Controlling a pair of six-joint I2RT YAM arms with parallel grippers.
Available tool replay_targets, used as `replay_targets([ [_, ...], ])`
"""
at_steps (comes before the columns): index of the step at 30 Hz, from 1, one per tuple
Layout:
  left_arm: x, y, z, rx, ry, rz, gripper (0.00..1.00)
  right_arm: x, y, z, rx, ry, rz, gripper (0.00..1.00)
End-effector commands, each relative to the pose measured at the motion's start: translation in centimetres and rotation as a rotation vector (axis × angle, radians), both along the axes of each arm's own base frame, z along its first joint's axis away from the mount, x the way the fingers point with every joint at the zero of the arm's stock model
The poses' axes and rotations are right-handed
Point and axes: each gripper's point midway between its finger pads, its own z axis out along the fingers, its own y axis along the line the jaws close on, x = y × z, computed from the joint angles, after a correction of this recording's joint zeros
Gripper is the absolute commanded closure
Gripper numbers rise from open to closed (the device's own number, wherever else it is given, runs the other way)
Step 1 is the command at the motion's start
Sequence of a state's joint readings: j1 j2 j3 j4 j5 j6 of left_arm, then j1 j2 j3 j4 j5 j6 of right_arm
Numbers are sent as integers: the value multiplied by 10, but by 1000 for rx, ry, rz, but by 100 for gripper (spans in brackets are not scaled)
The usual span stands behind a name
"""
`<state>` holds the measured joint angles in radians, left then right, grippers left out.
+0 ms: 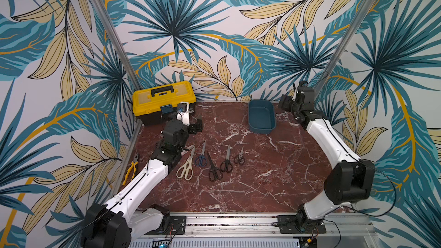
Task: Put the scissors into the storage box
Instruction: Pick up the storage box at the center of the board.
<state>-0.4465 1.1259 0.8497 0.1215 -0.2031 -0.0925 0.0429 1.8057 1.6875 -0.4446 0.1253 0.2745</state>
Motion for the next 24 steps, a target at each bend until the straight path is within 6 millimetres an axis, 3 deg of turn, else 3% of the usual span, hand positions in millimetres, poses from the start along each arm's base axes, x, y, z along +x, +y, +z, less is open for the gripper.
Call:
replay_targets([
  [1,-12,-5,-40,-1,159,-36,0,-23,18,-92,103,422,30,16],
  [6,-25,3,-39,10,145,-30,0,10,2,-121,-4,519,10,17],
  [8,-31,8,-40,17,129,-22,0,19,8,-131,2,538,53,18],
  [12,-43,18,-44,23,110,-4,0,23,7,-158,-17,599,64,24],
  [19,-48,28,-48,29,88,37,0,22,6,-192,-46,662,89,51],
  [24,-47,30,-44,29,78,46,0,20,7,-191,-50,667,114,66],
])
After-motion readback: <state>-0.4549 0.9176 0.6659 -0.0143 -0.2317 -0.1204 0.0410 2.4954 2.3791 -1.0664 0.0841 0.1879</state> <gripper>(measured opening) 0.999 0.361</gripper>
